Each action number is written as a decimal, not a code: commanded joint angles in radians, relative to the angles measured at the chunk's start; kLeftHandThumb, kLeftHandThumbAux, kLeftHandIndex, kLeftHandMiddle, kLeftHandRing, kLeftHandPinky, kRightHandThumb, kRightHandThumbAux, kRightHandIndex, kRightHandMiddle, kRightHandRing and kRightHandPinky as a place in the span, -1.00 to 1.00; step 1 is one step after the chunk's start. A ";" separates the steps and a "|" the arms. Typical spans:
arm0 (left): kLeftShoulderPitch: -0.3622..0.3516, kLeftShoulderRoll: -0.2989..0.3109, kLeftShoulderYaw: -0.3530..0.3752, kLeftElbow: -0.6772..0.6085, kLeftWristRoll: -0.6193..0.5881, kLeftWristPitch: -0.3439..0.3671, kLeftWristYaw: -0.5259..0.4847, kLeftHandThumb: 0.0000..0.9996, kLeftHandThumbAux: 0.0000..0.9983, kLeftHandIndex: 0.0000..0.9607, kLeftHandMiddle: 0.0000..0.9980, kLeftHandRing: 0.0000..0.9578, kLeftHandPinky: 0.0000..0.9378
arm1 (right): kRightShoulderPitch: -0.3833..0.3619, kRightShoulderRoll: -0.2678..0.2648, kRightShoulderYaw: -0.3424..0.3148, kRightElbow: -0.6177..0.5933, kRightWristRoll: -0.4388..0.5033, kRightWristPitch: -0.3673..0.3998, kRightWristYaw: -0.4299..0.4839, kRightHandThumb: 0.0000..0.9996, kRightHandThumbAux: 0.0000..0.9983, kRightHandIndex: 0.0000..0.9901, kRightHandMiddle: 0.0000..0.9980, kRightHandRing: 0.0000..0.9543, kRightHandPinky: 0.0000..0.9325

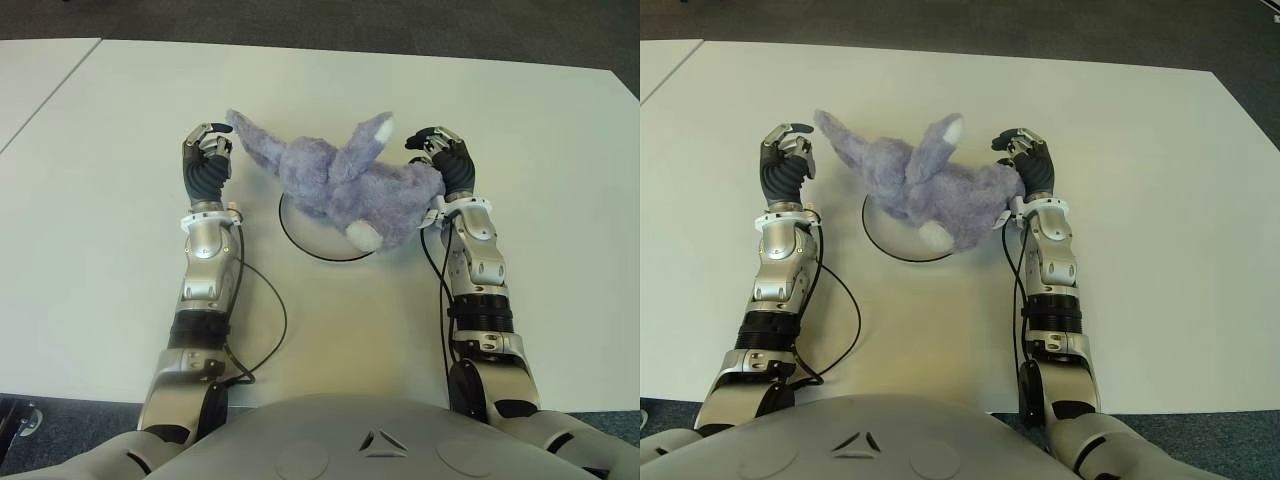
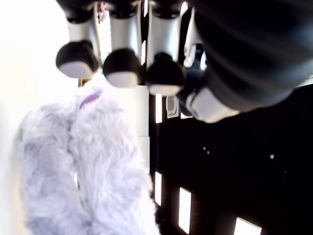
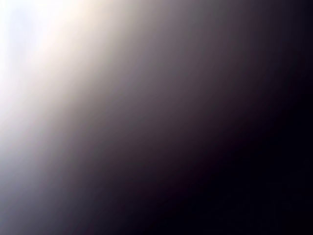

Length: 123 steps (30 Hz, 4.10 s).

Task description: Put the doll into the plate.

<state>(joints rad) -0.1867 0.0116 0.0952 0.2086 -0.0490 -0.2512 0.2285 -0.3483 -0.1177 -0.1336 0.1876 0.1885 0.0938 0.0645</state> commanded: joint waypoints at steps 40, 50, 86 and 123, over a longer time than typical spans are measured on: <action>0.073 -0.044 -0.031 0.052 0.022 0.074 -0.006 0.42 0.41 -0.08 0.74 0.83 0.86 | 0.045 -0.015 -0.061 -0.175 -0.014 0.102 -0.057 0.68 0.36 -0.14 -0.05 0.12 0.15; 0.056 -0.033 -0.034 0.078 0.017 0.066 -0.013 0.42 0.41 -0.08 0.74 0.82 0.86 | 0.062 -0.016 -0.092 -0.252 -0.003 0.172 -0.086 0.68 0.36 -0.14 -0.06 0.11 0.12; 0.015 -0.001 -0.016 0.092 0.040 0.089 -0.027 0.43 0.41 -0.08 0.75 0.83 0.88 | 0.166 -0.025 -0.158 -0.243 -0.016 0.127 -0.100 0.68 0.36 -0.13 -0.05 0.14 0.18; 0.019 -0.014 0.010 0.100 0.009 0.074 -0.057 0.43 0.41 -0.08 0.74 0.83 0.88 | 0.170 0.053 -0.155 0.017 -0.074 -0.175 -0.207 0.68 0.36 -0.18 0.05 0.33 0.40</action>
<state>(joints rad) -0.2209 0.0253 0.1023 0.2610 -0.0257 -0.1749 0.1896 -0.2012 -0.1135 -0.2920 0.1342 0.1214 -0.0380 -0.1198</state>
